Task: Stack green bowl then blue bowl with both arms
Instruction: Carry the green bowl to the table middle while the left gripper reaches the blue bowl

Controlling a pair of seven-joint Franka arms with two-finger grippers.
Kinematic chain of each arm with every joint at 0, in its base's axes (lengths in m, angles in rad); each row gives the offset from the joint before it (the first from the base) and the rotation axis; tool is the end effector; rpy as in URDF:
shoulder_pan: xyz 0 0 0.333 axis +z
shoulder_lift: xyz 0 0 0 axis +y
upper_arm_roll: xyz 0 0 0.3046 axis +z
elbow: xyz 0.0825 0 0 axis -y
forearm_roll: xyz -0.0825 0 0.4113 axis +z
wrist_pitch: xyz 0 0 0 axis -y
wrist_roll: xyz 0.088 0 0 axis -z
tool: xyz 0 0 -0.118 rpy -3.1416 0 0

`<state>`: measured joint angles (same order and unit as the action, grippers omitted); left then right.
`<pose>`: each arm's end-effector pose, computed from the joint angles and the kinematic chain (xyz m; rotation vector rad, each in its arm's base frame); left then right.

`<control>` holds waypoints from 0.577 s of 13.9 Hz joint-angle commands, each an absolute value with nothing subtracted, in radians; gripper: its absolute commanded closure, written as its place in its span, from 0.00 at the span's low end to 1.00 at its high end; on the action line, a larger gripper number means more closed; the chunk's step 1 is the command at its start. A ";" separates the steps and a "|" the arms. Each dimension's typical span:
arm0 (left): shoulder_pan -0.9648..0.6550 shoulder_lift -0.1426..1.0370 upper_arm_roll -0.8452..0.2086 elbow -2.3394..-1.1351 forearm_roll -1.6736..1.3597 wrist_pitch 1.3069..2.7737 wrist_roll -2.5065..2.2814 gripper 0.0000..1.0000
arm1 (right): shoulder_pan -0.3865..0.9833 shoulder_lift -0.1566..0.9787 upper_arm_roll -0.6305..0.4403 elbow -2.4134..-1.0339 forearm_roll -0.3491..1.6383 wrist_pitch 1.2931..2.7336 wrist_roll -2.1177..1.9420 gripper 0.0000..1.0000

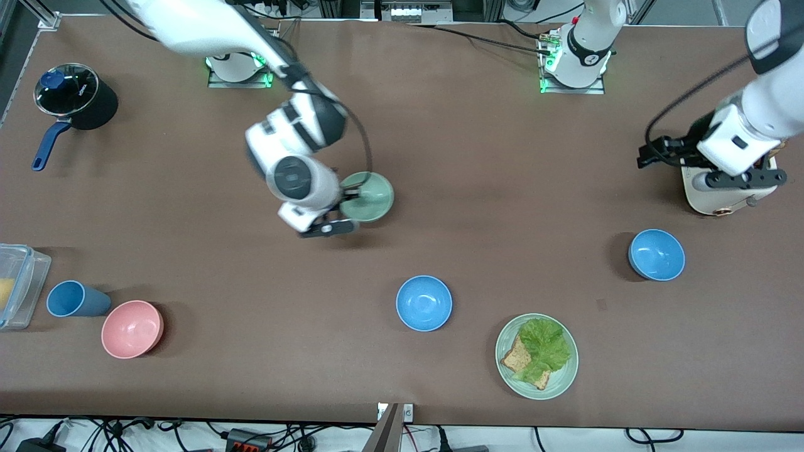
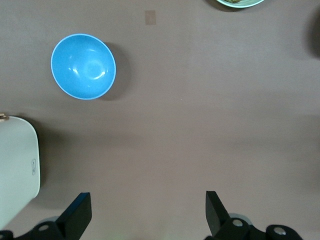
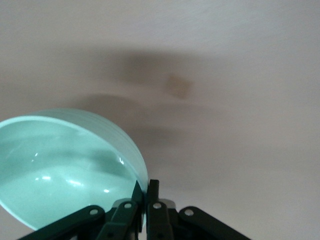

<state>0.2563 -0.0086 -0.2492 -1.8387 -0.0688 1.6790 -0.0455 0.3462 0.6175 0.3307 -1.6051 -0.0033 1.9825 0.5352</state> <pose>0.5680 -0.0037 0.4828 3.0684 0.1004 -0.2347 0.5436 0.4105 0.2336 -3.0679 -0.1627 0.4329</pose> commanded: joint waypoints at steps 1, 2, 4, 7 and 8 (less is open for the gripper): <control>0.296 0.069 -0.250 -1.798 -0.078 1.687 0.049 0.00 | 0.414 0.710 0.324 -1.487 0.012 1.974 0.613 1.00; 0.299 0.095 -0.249 -1.798 -0.077 1.692 0.051 0.00 | 0.440 0.725 0.324 -1.485 0.012 2.006 0.644 1.00; 0.336 0.135 -0.250 -1.795 -0.043 1.724 0.052 0.00 | 0.472 0.756 0.324 -1.485 0.014 2.066 0.673 1.00; 0.359 0.213 -0.250 -1.798 0.029 1.836 0.103 0.00 | 0.492 0.770 0.324 -1.485 0.029 2.102 0.687 1.00; 0.386 0.245 -0.250 -1.798 0.040 1.879 0.126 0.00 | 0.492 0.779 0.324 -1.485 0.029 2.102 0.690 1.00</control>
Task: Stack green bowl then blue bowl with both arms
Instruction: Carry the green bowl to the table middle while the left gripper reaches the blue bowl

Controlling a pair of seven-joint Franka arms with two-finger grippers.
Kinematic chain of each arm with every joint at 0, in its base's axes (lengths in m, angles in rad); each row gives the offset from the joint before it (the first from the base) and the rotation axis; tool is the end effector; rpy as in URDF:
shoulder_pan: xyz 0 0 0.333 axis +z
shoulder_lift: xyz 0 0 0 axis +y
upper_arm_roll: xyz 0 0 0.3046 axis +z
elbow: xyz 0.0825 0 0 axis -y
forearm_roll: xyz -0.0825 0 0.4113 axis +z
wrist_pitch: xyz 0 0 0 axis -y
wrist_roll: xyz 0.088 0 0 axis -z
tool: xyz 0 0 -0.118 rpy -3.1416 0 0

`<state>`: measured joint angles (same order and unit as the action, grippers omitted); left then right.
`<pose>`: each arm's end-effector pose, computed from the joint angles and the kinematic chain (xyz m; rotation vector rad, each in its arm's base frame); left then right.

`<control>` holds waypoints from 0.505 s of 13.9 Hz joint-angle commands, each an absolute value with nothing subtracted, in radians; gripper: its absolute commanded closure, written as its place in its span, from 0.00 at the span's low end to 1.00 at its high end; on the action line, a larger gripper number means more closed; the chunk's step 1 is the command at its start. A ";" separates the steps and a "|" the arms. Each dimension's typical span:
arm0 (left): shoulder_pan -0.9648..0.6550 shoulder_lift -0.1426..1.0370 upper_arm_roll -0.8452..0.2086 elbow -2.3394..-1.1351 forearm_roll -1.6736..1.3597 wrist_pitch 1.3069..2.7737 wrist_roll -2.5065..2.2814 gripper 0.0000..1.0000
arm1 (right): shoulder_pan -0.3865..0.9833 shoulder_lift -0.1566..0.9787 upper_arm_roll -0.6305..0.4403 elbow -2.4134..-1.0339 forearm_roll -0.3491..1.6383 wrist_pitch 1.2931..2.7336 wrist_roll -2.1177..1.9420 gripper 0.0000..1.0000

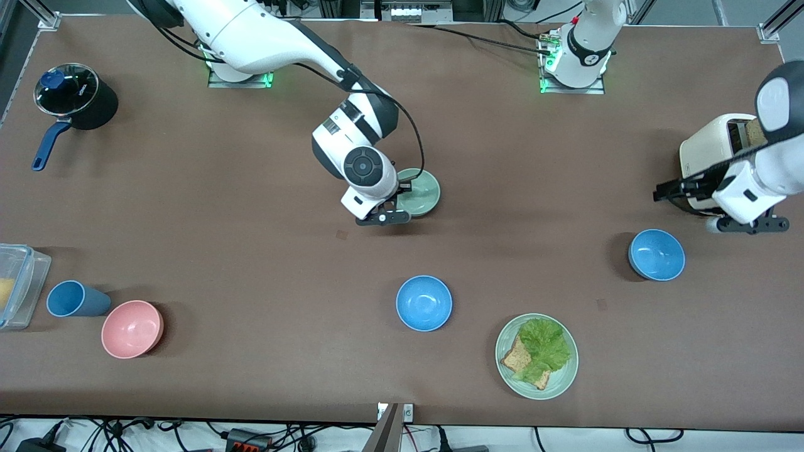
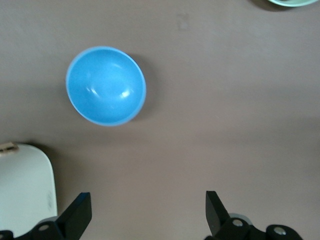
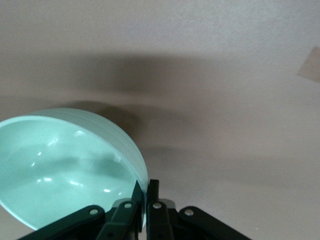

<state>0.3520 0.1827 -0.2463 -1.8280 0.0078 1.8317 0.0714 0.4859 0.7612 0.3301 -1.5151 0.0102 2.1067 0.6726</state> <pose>0.6050 0.0698 0.3885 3.0778 0.0488 -0.2615 0.5048 0.4972 0.1851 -3.0276 -0.1011 0.3949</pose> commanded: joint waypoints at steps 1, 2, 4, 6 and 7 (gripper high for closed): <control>0.405 0.277 -0.250 -1.796 0.041 1.920 0.152 0.00 | 0.492 0.791 0.325 -1.485 0.032 2.103 0.702 1.00; 0.428 0.311 -0.250 -1.796 0.044 1.962 0.181 0.00 | 0.494 0.795 0.325 -1.485 0.032 2.108 0.750 0.58; 0.455 0.386 -0.250 -1.783 0.083 2.041 0.206 0.00 | 0.497 0.781 0.337 -1.479 0.029 2.103 0.848 0.00; 0.468 0.471 -0.250 -1.721 0.100 2.059 0.204 0.00 | 0.488 0.758 0.341 -1.412 0.028 2.038 0.871 0.00; 0.477 0.504 -0.249 -1.692 0.100 2.059 0.206 0.00 | 0.485 0.740 0.338 -1.375 0.022 1.955 0.868 0.00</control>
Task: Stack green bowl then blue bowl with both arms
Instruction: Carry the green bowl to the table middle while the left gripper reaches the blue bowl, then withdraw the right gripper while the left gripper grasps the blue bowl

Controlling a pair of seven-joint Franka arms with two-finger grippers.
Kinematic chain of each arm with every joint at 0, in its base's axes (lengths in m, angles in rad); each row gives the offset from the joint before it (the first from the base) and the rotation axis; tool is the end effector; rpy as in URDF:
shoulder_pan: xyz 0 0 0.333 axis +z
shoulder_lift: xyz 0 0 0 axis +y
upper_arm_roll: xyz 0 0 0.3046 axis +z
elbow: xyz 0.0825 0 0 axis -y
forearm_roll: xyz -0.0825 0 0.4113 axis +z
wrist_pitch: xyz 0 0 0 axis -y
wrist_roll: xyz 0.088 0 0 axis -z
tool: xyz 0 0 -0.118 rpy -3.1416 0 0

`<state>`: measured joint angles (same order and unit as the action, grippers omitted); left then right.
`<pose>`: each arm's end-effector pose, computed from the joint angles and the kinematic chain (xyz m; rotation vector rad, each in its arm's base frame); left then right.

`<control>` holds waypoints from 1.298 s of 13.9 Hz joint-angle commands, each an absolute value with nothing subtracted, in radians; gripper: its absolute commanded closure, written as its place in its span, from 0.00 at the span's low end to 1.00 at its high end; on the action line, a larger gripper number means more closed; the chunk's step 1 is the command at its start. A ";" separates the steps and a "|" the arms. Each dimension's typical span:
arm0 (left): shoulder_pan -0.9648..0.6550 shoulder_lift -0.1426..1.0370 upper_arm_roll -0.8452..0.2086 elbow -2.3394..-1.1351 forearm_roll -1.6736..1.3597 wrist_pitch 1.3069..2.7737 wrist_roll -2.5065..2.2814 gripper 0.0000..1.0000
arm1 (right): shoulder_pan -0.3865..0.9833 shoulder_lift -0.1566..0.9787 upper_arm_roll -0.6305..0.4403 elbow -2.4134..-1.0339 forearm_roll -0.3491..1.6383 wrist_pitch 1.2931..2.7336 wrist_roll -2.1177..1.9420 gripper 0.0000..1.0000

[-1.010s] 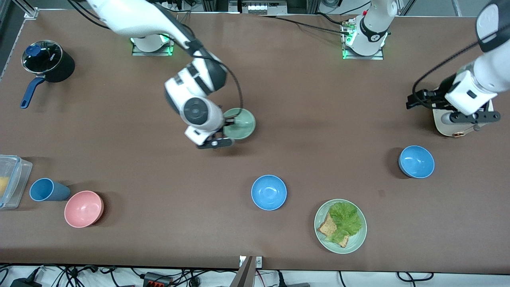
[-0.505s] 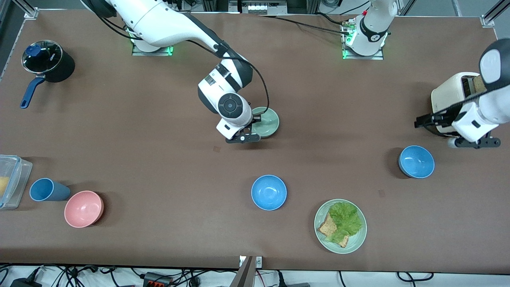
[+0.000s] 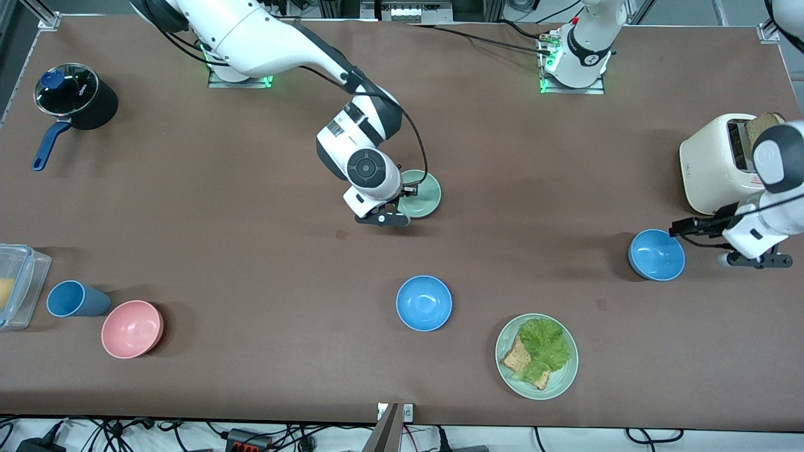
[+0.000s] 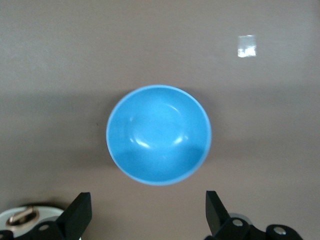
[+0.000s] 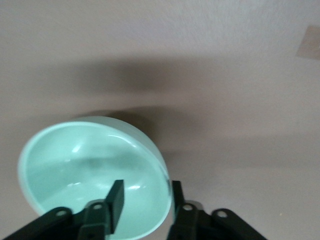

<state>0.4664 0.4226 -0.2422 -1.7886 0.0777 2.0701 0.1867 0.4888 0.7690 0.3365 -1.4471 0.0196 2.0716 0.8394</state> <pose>0.6314 0.1568 0.2752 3.0769 0.0155 -0.1816 0.5160 0.5079 0.2081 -3.0200 0.1530 0.3924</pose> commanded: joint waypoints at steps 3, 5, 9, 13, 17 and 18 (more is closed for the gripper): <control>0.488 0.590 -0.249 -1.637 0.155 2.089 0.201 0.00 | 0.433 0.695 0.324 -1.214 -0.001 1.745 0.859 0.00; 0.492 0.621 -0.250 -1.634 0.215 2.120 0.195 0.00 | 0.364 0.626 0.327 -1.190 -0.020 1.709 0.856 0.00; 0.523 0.670 -0.250 -1.657 0.227 2.201 0.210 0.00 | 0.232 0.528 0.327 -1.195 -0.023 1.703 0.784 0.00; 0.528 0.663 -0.250 -1.719 0.229 2.221 0.209 0.08 | 0.117 0.493 0.327 -1.193 -0.021 1.658 0.790 0.00; 0.548 0.649 -0.261 -1.759 0.226 2.229 0.207 0.28 | 0.072 0.422 0.215 -1.238 -0.023 1.660 0.610 0.00; 0.548 0.646 -0.262 -1.770 0.224 2.229 0.204 0.34 | 0.037 0.388 0.203 -1.277 -0.021 1.666 0.488 0.00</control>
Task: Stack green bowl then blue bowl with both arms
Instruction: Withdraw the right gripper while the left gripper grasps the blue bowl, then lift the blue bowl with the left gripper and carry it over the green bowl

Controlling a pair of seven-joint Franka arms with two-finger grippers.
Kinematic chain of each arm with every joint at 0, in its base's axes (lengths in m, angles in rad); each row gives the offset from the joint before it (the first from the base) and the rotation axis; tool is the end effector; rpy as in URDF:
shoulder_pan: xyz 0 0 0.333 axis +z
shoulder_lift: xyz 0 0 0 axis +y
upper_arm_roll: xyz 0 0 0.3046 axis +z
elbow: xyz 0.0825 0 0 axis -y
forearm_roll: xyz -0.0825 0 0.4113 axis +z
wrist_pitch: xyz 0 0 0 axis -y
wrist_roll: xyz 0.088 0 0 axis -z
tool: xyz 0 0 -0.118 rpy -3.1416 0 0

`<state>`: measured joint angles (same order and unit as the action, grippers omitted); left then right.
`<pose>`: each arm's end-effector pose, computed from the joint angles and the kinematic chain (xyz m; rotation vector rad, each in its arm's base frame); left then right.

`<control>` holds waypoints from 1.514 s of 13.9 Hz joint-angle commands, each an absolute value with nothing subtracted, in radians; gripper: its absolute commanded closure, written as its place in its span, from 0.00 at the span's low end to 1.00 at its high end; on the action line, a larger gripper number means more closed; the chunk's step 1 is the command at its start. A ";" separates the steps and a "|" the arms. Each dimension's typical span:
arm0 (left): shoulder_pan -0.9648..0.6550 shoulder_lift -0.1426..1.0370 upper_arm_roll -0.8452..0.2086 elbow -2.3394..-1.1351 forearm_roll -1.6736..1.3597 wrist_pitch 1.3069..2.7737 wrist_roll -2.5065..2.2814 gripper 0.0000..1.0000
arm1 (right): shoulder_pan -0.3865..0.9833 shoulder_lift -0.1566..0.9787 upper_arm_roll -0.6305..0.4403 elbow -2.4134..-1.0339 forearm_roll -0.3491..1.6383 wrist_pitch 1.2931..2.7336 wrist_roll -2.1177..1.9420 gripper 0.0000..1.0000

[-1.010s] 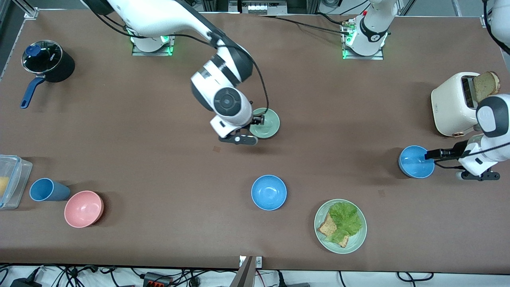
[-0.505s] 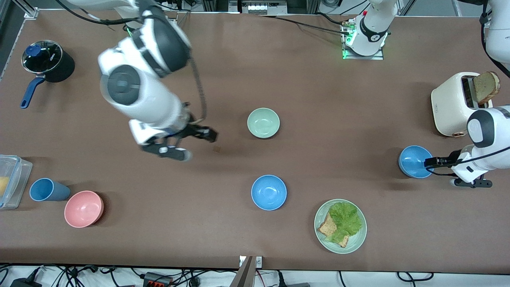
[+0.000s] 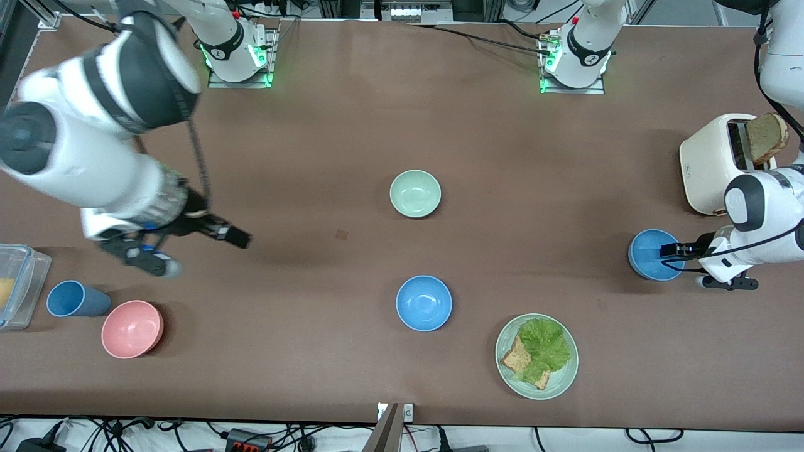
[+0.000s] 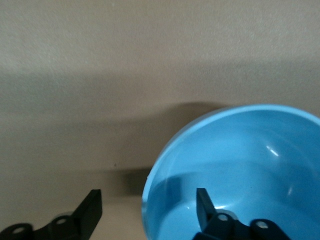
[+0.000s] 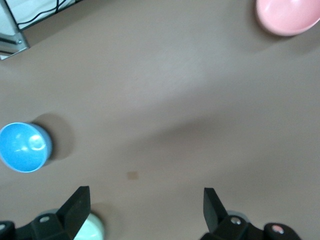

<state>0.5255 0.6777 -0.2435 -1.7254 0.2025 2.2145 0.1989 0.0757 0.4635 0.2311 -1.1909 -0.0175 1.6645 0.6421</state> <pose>0.6307 0.1982 0.1486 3.0891 -0.0198 -0.2424 0.6912 0.1806 0.5059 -3.0070 0.5449 0.0296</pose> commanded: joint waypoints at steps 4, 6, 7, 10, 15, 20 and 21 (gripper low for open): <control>0.548 0.647 -0.265 -1.764 0.212 2.221 0.193 0.53 | -0.029 0.327 0.094 -1.321 -0.017 1.657 0.137 0.00; 0.545 0.646 -0.268 -1.758 0.209 2.203 0.190 0.77 | -0.034 0.308 0.032 -1.321 -0.009 1.654 -0.004 0.00; 0.542 0.644 -0.276 -1.756 0.207 2.194 0.190 0.88 | -0.034 0.296 0.012 -1.321 -0.009 1.637 -0.033 0.00; 0.546 0.627 -0.305 -1.755 0.206 2.169 0.135 0.99 | -0.026 0.265 -0.029 -1.316 -0.009 1.615 -0.041 0.00; 0.543 0.513 -0.452 -1.752 0.115 1.920 0.106 0.99 | -0.028 0.224 -0.034 -1.344 -0.009 1.565 -0.029 0.00; 0.546 0.428 -0.648 -1.724 -0.007 1.709 -0.074 1.00 | -0.028 0.030 -0.034 -1.662 -0.020 1.741 -0.032 0.00; 0.545 0.426 -0.697 -1.721 -0.017 1.694 -0.157 1.00 | -0.028 0.000 -0.034 -1.713 -0.020 1.762 -0.032 0.00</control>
<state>0.5330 0.4482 -0.6321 -1.7269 0.0252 1.7417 -0.0529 -0.0360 0.1299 -0.0246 -1.5262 -0.0161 1.6835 -0.0212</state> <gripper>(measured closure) 0.930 0.000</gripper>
